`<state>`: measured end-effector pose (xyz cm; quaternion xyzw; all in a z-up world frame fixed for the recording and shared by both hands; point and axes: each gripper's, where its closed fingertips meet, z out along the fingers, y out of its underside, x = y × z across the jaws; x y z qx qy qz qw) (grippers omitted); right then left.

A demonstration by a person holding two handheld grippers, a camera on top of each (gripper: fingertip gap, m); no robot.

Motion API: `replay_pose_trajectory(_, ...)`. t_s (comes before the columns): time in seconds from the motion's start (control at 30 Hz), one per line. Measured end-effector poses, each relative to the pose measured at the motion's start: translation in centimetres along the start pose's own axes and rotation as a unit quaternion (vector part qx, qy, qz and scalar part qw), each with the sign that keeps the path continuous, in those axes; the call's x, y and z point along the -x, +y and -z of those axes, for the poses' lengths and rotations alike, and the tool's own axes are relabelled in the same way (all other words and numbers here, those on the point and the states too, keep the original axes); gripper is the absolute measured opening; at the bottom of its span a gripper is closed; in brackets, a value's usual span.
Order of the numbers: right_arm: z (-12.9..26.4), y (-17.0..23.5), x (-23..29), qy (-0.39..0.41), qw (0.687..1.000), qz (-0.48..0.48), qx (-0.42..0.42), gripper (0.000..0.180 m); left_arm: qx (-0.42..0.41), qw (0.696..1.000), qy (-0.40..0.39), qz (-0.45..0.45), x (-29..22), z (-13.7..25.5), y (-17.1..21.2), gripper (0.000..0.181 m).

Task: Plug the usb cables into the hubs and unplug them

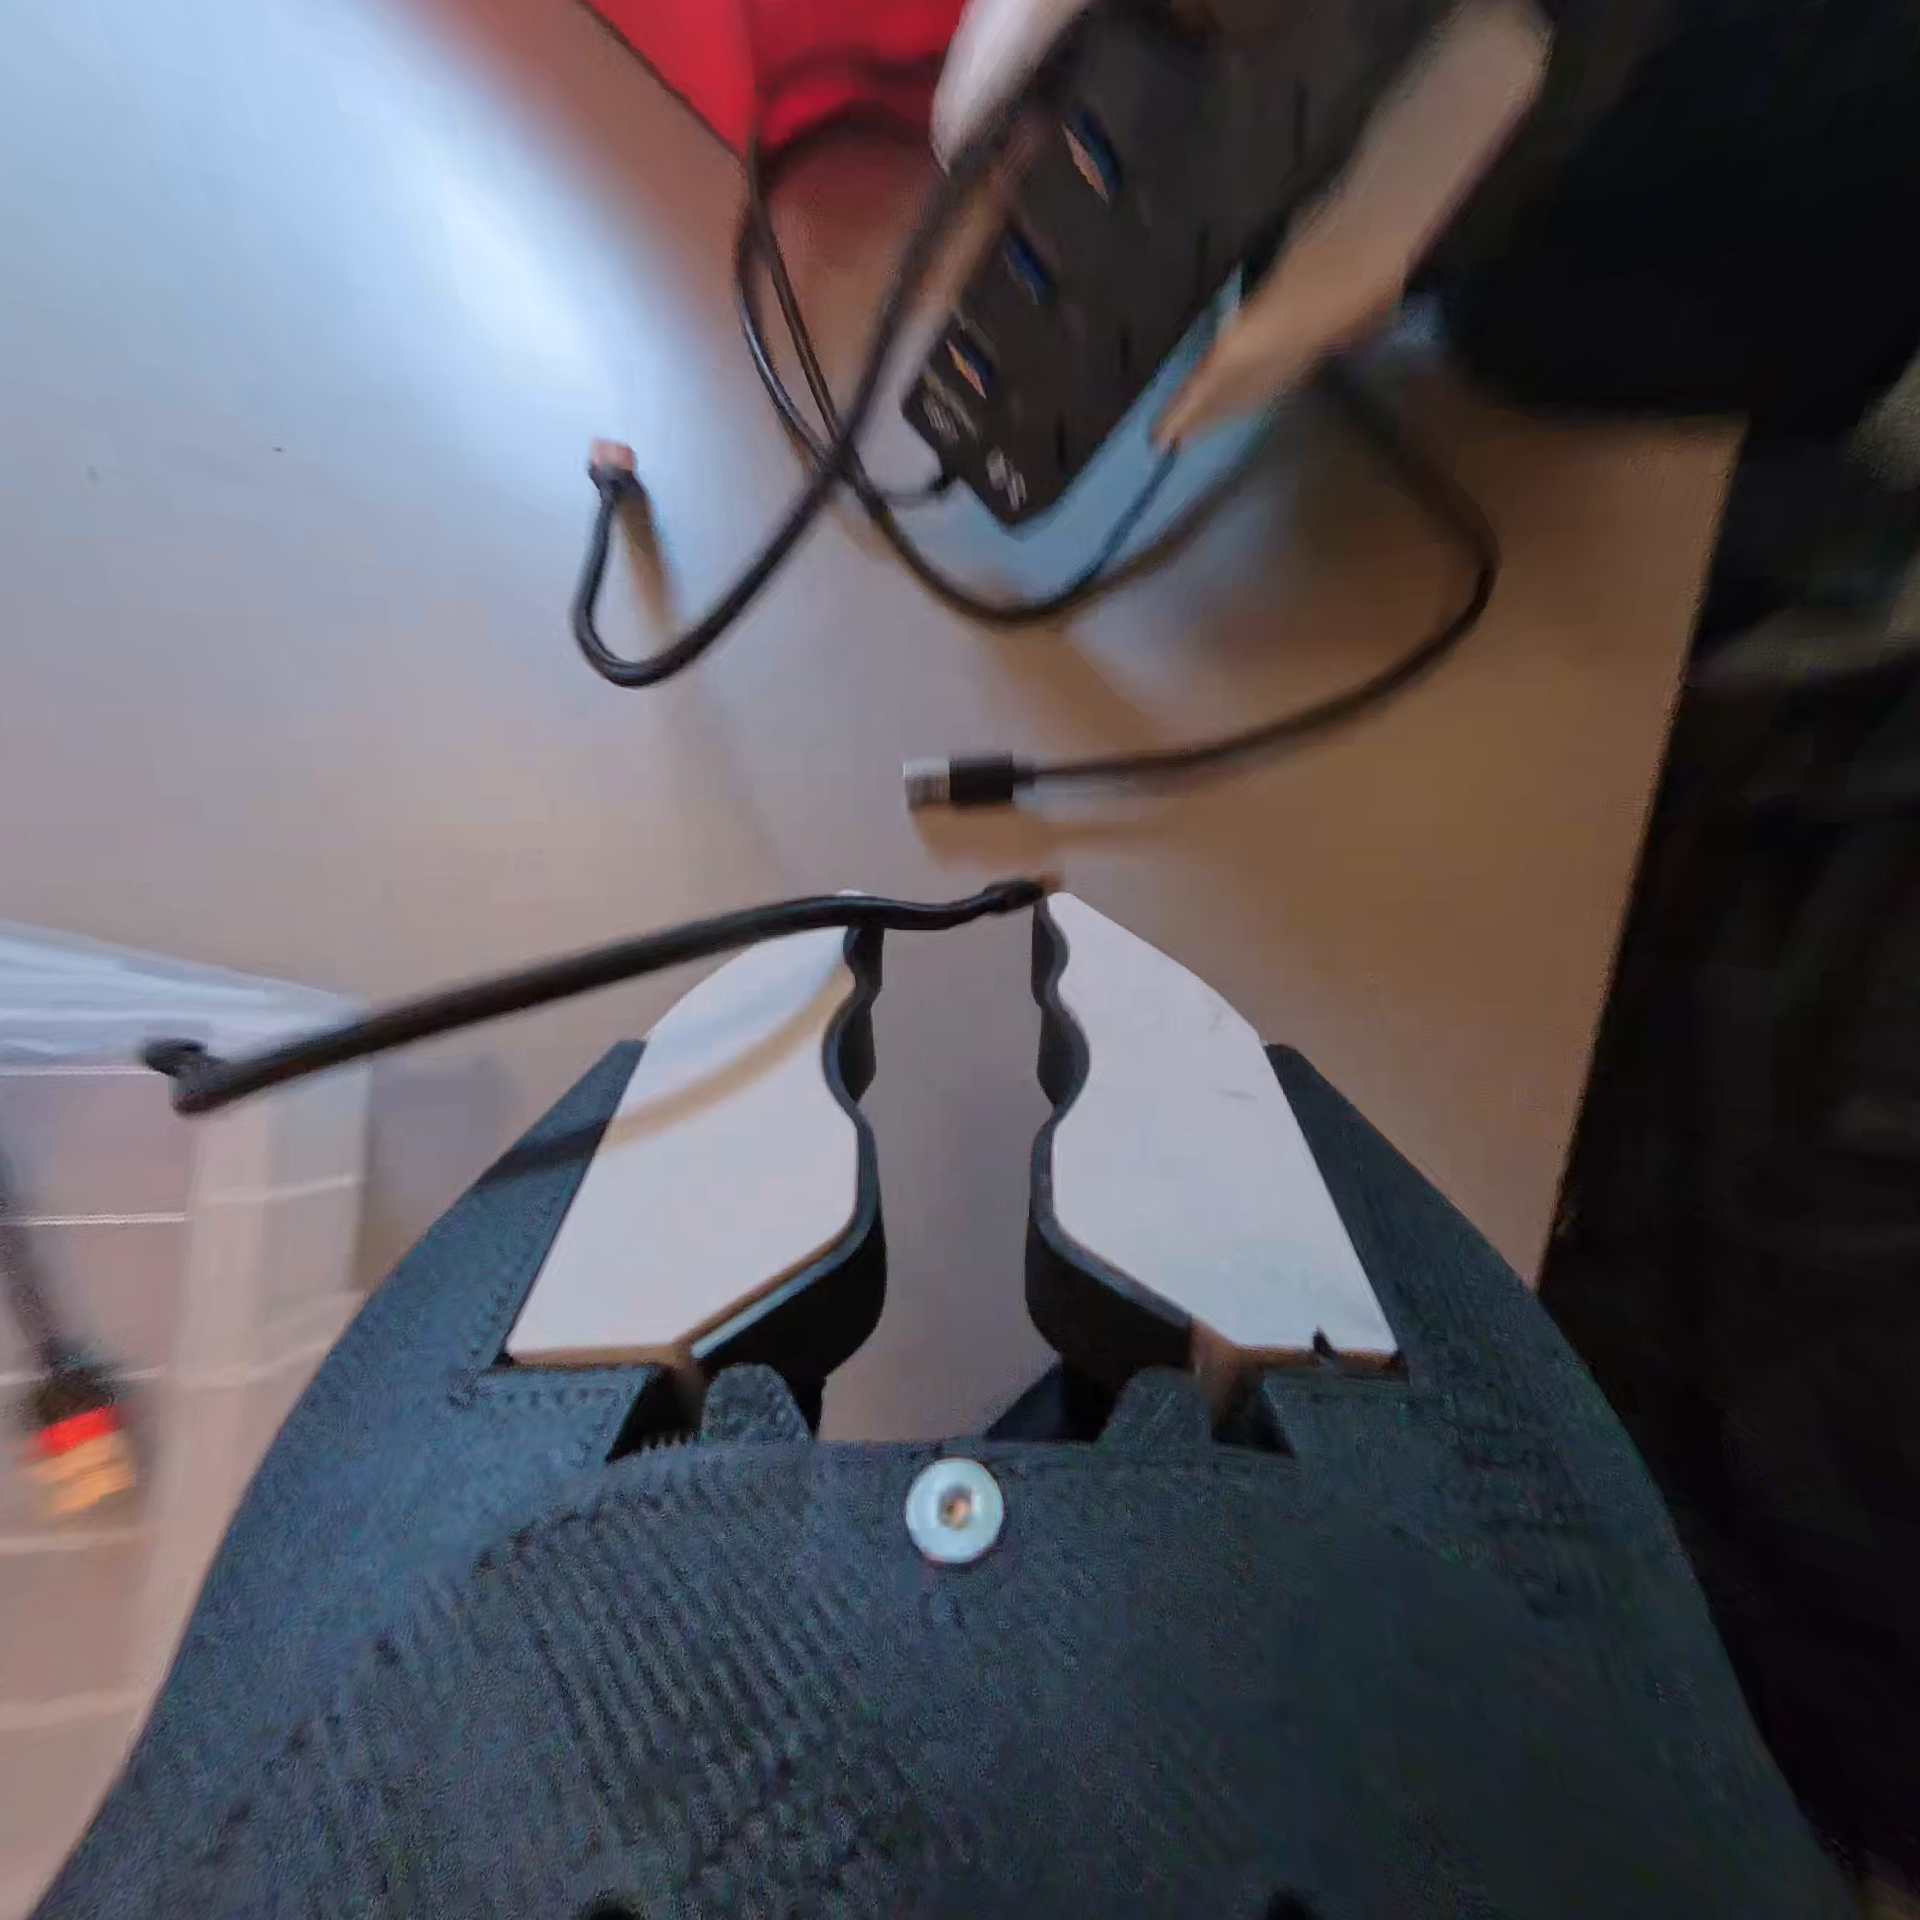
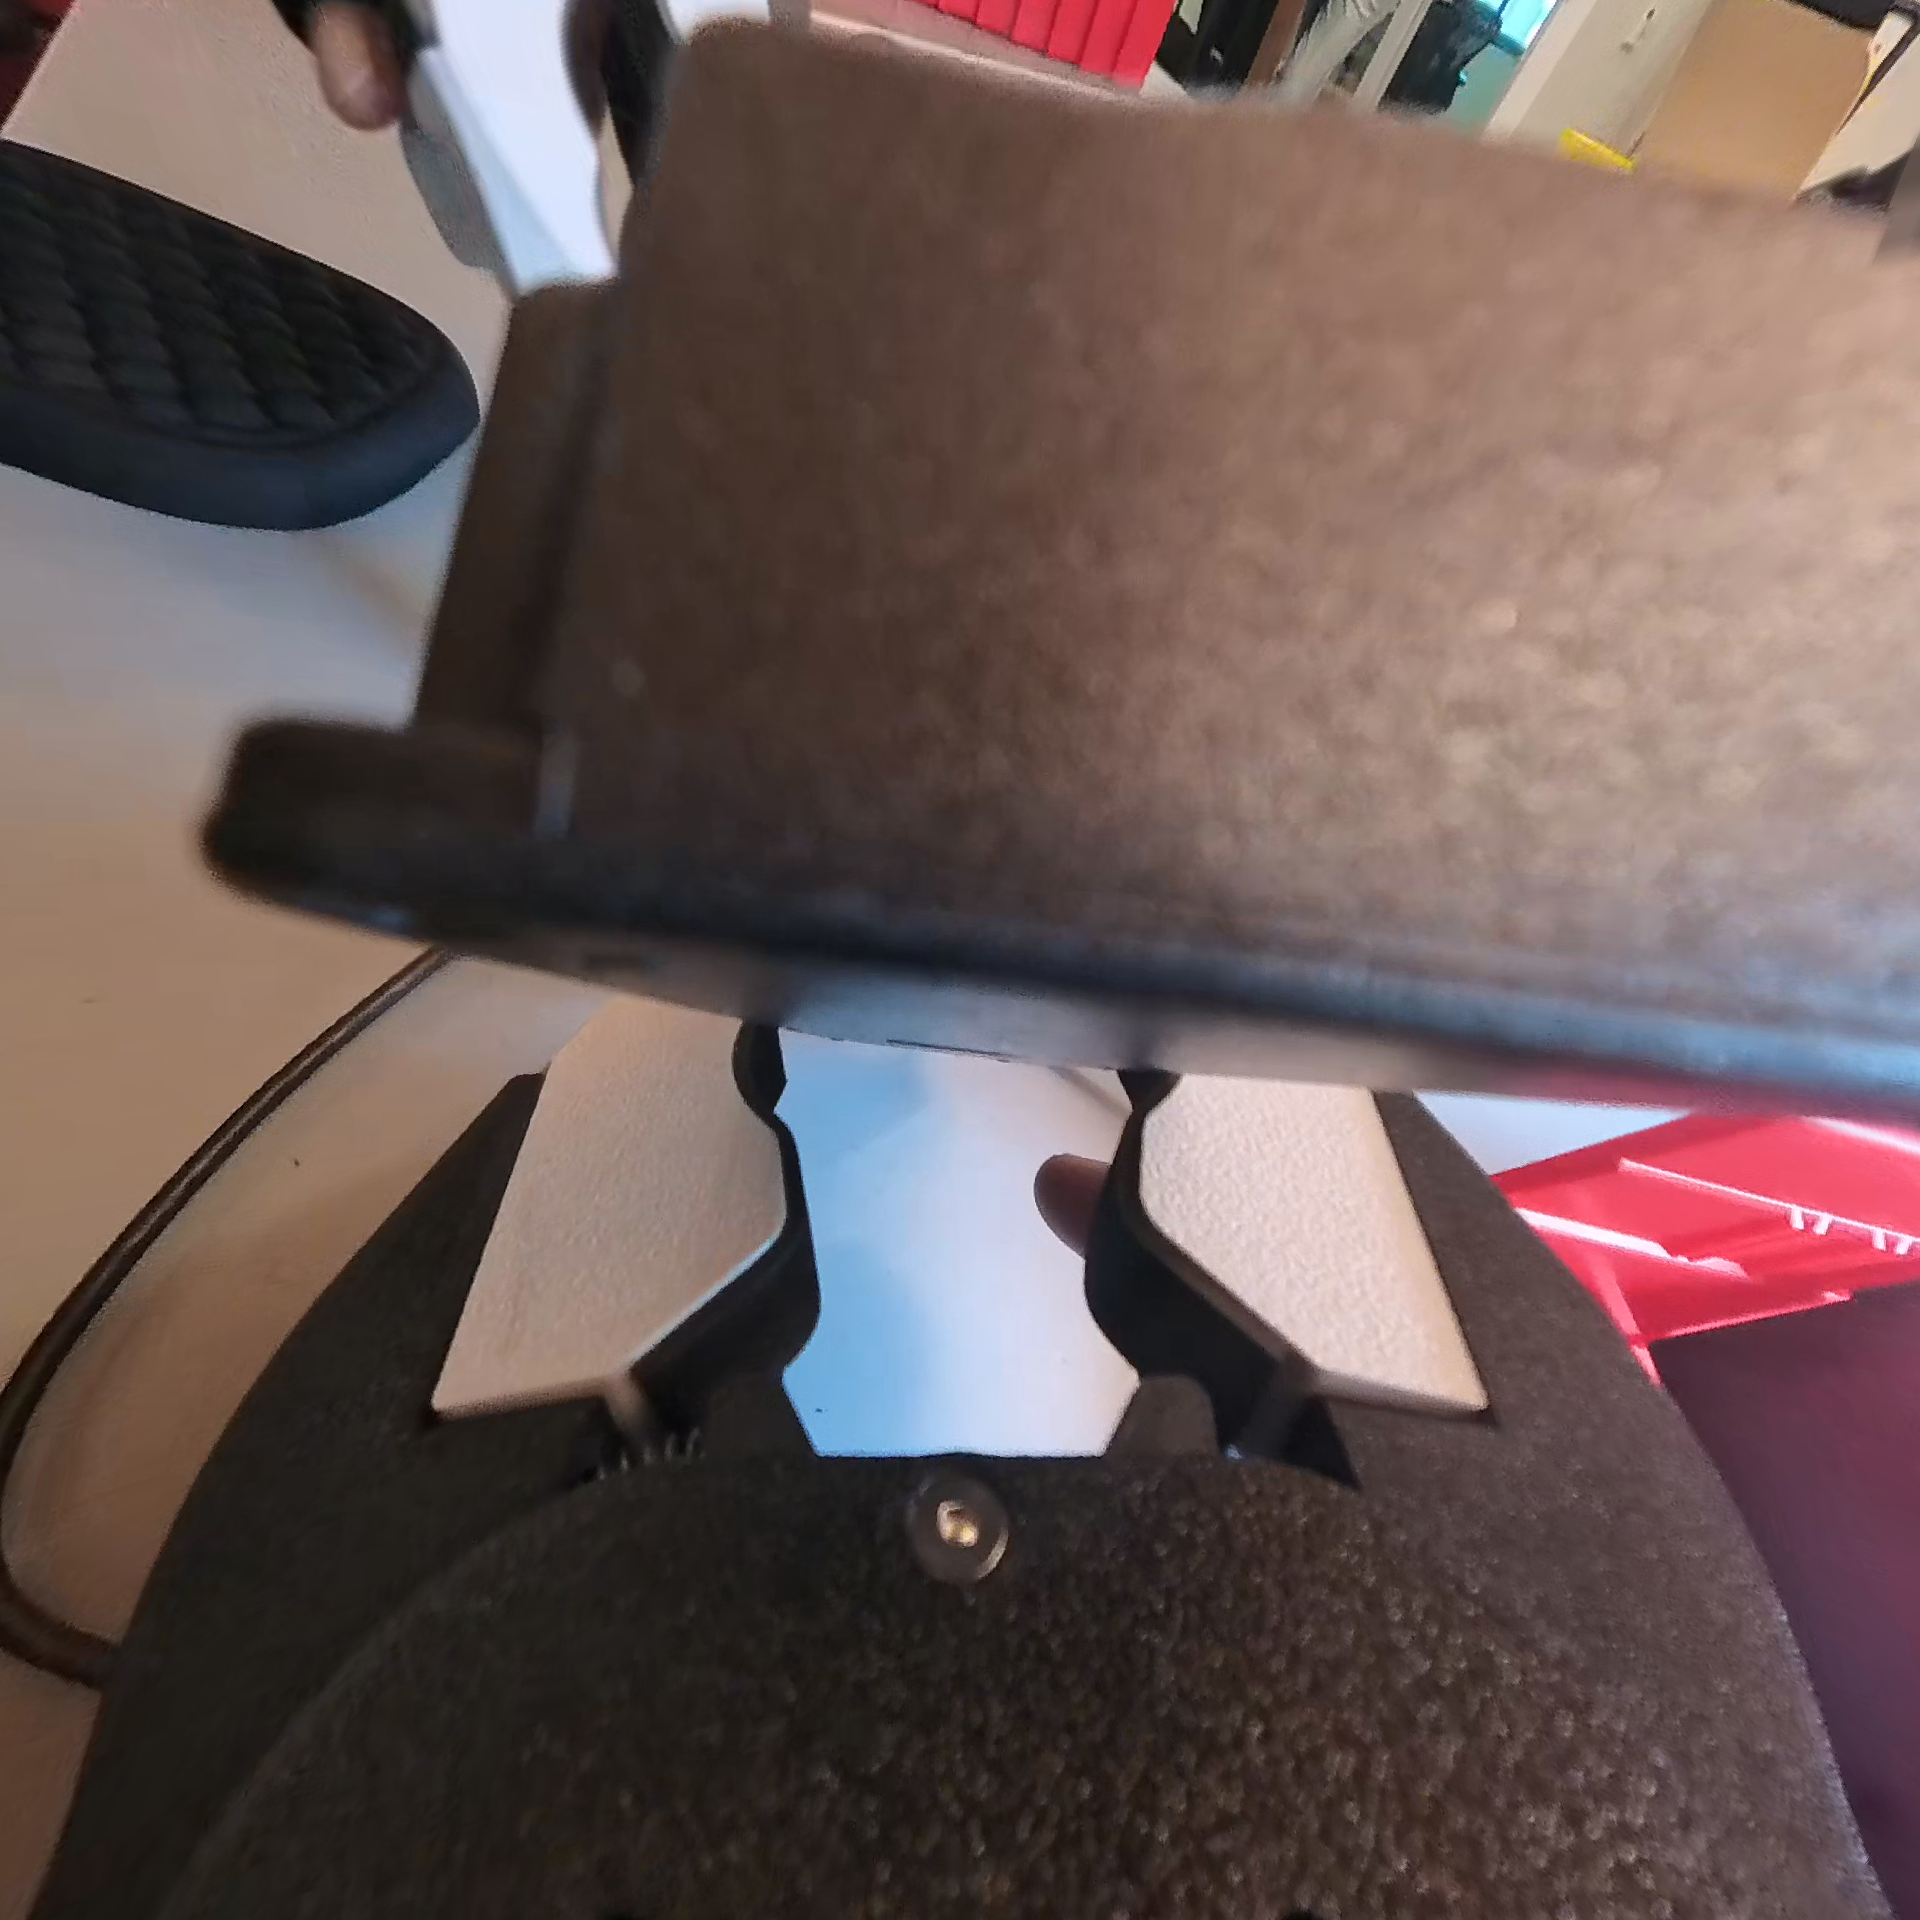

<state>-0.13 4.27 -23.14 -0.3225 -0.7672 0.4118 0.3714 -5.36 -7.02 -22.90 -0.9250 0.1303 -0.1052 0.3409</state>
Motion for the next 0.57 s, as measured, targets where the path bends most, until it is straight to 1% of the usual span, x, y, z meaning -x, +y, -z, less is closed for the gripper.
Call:
replay_pose_trajectory(0.03,0.0,0.1,0.0,0.0,1.0,-0.002,0.0,0.064,0.048,0.997,-0.018,-0.049,0.0,0.1,0.7,0.027)
replay_pose_trajectory(0.1,0.0,0.2,-0.1,-0.001,1.0,-0.004,0.002,0.064,0.107,0.984,-0.062,-0.129,0.5,0.7,1.5,0.021)
replay_pose_trajectory(0.17,0.1,0.2,-0.2,0.001,1.0,-0.002,0.002,0.064,0.128,0.977,-0.064,-0.157,0.2,1.1,1.8,0.015)
replay_pose_trajectory(0.23,0.2,0.0,-0.2,0.001,1.0,-0.001,0.0,0.064,0.124,0.975,-0.065,-0.172,-0.1,1.2,2.0,0.008)
replay_pose_trajectory(0.3,0.3,-0.1,-0.3,0.002,1.0,0.001,-0.002,0.064,0.09,0.978,-0.058,-0.182,-0.7,1.1,1.7,0.002)
replay_pose_trajectory(0.4,0.5,-0.2,-0.3,0.002,1.0,0.002,-0.005,0.064,0.02,0.989,-0.032,-0.144,-1.9,1.2,0.5,0.0)
replay_pose_trajectory(0.47,0.6,-0.3,-0.4,0.003,1.0,0.001,-0.006,0.064,-0.008,0.992,-0.029,-0.125,-2.1,1.6,0.1,0.0)
replay_pose_trajectory(0.57,0.6,-0.3,-0.5,0.003,1.0,-0.001,-0.007,0.064,0.016,0.984,-0.062,-0.164,-1.6,1.8,0.9,0.006)
